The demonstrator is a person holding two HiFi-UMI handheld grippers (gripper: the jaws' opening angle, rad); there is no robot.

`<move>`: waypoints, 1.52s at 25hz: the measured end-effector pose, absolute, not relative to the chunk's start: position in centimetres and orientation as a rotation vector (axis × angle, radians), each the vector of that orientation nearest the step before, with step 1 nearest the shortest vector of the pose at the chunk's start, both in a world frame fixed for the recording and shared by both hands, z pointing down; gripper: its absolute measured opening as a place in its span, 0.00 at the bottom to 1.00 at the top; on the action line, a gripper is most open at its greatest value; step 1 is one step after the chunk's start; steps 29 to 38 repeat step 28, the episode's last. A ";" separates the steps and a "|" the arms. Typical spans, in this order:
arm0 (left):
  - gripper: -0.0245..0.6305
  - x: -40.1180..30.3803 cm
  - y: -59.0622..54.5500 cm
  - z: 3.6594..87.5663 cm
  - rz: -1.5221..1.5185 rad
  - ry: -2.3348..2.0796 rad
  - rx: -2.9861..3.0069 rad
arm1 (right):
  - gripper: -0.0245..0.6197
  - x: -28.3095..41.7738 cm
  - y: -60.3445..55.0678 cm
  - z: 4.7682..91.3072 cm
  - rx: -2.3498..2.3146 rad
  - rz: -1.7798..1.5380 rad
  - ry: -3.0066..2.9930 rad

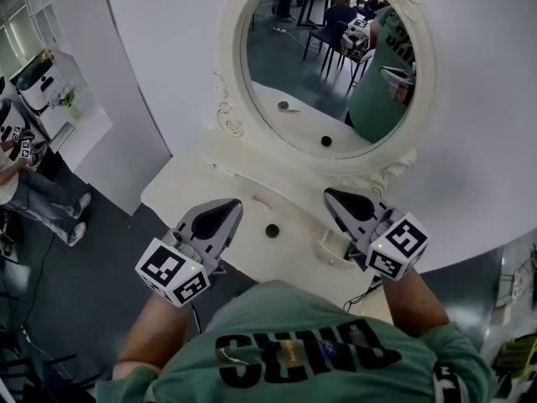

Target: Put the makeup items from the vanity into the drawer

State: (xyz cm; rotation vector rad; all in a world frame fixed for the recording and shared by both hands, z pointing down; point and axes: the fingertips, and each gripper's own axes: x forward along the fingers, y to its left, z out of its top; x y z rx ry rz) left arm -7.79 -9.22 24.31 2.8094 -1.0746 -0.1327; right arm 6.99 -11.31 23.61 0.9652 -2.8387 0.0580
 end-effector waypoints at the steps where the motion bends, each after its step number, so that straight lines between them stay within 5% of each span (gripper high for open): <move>1: 0.05 -7.8 -9.2 24.3 -0.133 -1.074 2.810 | 0.05 7.0 -11.3 23.6 0.963 0.055 -2.837; 38: 0.05 -8.3 -8.4 24.9 -0.119 -1.085 2.805 | 0.05 6.6 -10.7 24.4 0.953 0.029 -2.821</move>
